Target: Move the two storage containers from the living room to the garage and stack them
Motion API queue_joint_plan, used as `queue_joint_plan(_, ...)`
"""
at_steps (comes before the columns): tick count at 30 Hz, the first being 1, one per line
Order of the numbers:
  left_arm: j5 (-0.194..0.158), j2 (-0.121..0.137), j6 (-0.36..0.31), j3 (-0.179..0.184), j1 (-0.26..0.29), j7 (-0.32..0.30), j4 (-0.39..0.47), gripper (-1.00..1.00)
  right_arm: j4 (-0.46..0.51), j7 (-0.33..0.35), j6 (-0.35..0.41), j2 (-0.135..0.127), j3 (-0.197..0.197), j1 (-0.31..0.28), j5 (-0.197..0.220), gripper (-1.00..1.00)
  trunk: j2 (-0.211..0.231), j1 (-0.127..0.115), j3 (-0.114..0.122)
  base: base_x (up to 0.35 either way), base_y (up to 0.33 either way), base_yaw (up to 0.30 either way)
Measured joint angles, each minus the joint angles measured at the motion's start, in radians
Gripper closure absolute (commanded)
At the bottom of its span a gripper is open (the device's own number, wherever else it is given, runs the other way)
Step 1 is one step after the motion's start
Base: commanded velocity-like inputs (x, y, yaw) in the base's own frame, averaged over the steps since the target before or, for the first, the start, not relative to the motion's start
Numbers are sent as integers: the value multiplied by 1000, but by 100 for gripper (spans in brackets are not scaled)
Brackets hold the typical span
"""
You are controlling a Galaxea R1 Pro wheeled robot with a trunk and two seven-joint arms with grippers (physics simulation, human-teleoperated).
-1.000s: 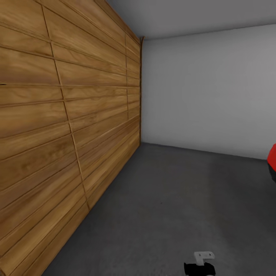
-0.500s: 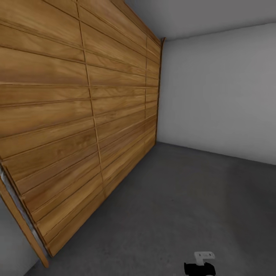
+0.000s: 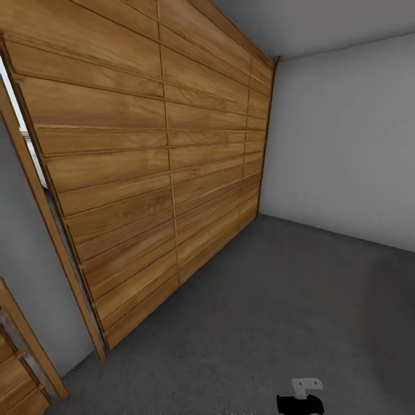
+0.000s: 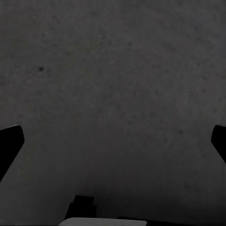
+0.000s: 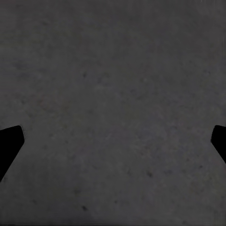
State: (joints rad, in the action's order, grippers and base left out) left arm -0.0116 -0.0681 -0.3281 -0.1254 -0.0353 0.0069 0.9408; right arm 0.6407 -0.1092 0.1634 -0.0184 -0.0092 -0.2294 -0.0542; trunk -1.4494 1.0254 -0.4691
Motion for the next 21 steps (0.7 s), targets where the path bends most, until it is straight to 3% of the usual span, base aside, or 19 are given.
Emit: queue_joint_plan(21, 0, 0, 0, 0, 0, 0, 0, -100, -2, -2, -1, 2, -1, -1, 1, -100, 0, 0, 0, -233, -150, 300)
